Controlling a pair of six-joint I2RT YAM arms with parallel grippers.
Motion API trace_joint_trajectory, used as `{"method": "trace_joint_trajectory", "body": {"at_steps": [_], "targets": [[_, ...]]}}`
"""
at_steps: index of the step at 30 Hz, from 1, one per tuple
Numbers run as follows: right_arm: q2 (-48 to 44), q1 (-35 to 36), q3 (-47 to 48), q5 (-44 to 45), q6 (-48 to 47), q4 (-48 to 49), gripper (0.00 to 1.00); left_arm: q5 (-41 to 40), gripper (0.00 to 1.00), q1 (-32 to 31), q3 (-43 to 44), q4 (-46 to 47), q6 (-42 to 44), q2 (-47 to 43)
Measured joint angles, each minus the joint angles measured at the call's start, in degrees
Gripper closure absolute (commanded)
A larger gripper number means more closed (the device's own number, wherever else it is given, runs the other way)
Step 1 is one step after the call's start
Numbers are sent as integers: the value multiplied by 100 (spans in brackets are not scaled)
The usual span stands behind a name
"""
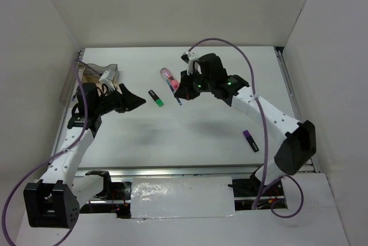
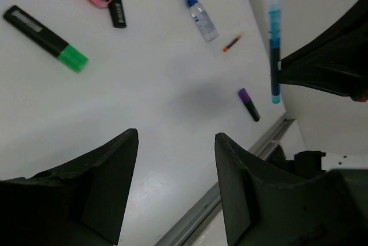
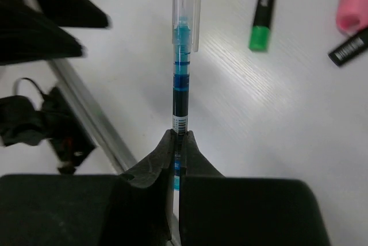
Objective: Sort the stationery into containers
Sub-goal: Pick up the pen from the center of the board.
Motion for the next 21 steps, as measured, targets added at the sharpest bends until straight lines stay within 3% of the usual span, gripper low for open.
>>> {"method": "trace_joint_trajectory", "body": {"at_steps": [4, 13, 21], "targets": [[-431, -74, 0, -669, 361, 354, 100, 55, 35, -396, -225, 872, -787, 15], [-120, -179, -234, -1718, 988, 481, 100, -74, 39, -1130, -367, 2933, -2232, 363], [-120, -240, -431, -2039, 1261, 809, 100, -184, 44, -1250, -474, 3381, -2660, 688]]}}
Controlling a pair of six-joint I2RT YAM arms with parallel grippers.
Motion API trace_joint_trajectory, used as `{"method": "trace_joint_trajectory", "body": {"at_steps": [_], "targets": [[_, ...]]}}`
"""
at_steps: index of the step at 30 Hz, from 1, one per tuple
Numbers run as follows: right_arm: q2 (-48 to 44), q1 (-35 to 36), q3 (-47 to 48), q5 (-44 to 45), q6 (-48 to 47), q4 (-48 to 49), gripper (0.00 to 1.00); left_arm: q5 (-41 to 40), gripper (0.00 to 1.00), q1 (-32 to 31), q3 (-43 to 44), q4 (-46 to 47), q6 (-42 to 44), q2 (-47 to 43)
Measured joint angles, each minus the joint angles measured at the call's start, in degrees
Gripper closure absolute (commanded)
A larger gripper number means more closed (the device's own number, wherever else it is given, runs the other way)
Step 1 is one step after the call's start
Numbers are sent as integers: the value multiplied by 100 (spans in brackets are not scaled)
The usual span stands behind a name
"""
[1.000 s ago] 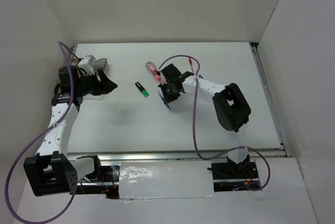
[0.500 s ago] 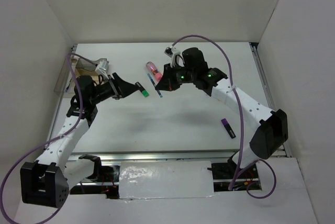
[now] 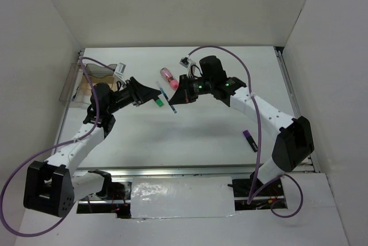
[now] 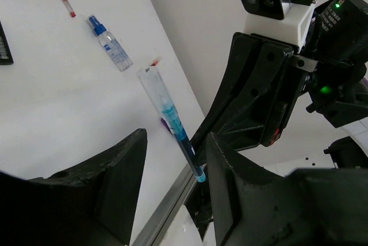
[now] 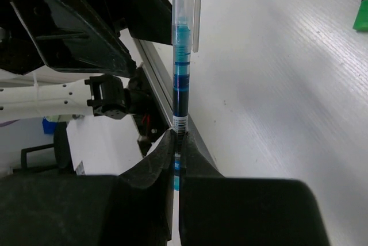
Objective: Sort the stationery into containers
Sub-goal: Pick up the pen from the center of the board, then place the pen in the storage box.
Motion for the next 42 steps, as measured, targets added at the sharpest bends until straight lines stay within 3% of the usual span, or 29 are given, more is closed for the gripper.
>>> {"method": "trace_joint_trajectory", "body": {"at_steps": [16, 23, 26, 27, 30, 33, 37, 40, 42], "targets": [[39, -4, -11, -289, 299, 240, 100, -24, 61, -210, -4, 317, -321, 238], [177, -4, 79, -400, 321, 269, 100, -46, 63, -210, -50, 448, -461, 243], [192, -4, 79, -431, 323, 271, 100, -63, 69, -210, -72, 461, -470, 243], [199, -4, 81, -452, 323, 278, 93, -70, 72, -210, -74, 455, -463, 245], [240, -4, 90, -457, 352, 278, 45, -63, 88, -205, -72, 459, -485, 249], [282, -11, 111, -466, 321, 269, 30, -44, 99, -101, 17, 157, -291, 249], [278, -240, 164, -553, 295, 275, 29, 55, 100, 597, 542, -1038, 382, 254], [278, -780, 179, -529, 260, 254, 33, 120, 100, 1342, 1281, -2288, 1388, 361], [278, -1220, 229, -334, 140, 181, 37, -46, 100, 1851, 2210, -3429, 2439, 745]]}}
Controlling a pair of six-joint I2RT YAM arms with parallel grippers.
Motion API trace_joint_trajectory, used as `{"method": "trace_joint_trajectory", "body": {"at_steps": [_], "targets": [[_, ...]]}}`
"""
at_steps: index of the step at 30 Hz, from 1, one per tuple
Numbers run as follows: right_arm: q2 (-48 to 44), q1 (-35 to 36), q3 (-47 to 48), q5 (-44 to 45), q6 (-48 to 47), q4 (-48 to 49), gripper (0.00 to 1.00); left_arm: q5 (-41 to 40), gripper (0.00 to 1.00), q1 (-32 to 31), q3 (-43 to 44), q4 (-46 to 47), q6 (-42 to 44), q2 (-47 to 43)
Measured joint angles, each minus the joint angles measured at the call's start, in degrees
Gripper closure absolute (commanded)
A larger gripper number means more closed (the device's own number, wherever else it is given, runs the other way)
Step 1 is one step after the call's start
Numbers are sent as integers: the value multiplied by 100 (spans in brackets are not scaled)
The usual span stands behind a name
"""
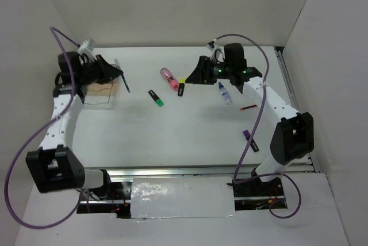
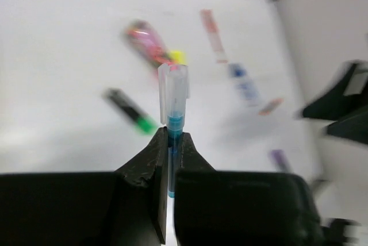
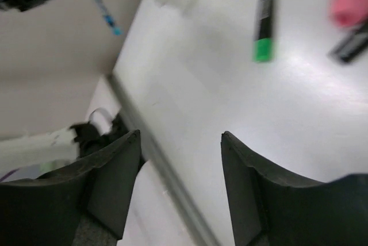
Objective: Sort the stationery into containers
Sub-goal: Place the pen in the storage box.
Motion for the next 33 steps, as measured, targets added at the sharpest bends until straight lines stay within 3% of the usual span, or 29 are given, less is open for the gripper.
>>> {"method": "trace_joint_trajectory", "body": {"at_steps": [4, 7, 15, 24, 33], "targets": [[55, -557, 229, 879, -417, -157, 42, -761, 100, 640, 2527, -1923, 2299, 1552], [302, -588, 570, 1445, -732, -254, 43, -1285, 100, 1071, 3880, -2669, 3453, 2588], [898, -584, 732, 1906, -883, -295, 44, -2306, 89, 2044, 7128, -4306, 5239, 5139], [988, -575, 704, 2157, -946, -234, 44, -2691, 88, 1851, 6688, -4627, 6301, 5442], [1493, -590, 767, 2367, -966, -232, 41, -2852, 66, 1856, 6655, -4610, 6328, 5659]]}}
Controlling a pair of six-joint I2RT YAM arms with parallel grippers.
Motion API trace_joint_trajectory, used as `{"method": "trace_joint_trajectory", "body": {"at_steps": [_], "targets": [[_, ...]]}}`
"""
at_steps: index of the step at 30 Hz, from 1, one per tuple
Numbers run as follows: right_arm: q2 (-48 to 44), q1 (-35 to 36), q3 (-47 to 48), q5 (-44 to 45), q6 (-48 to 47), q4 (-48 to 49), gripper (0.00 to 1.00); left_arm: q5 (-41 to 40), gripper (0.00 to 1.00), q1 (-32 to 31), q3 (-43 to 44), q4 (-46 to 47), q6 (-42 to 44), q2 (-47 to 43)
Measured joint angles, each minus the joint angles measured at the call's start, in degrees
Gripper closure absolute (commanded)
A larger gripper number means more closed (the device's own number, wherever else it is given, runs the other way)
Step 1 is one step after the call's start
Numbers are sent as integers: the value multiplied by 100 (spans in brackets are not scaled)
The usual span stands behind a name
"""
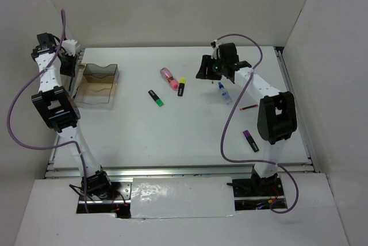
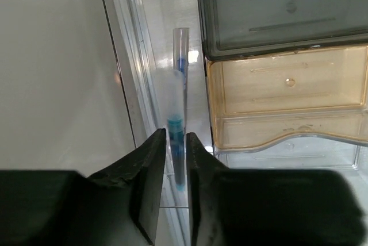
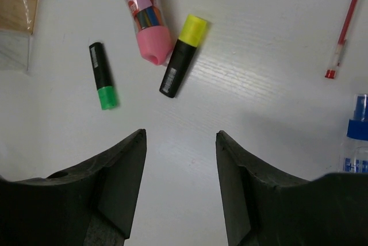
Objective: Sort the stationery into containers
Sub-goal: Place the pen in the storage box.
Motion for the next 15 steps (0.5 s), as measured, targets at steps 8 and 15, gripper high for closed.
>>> {"method": "trace_joint_trajectory", "body": {"at_steps": [8, 15], "targets": [[822, -11, 1014, 557, -90, -90, 46, 33, 41, 0, -39, 33, -184, 173], [1569, 20, 1843, 1252, -310, -175, 61, 769, 41, 24, -168, 188, -651, -70]]}}
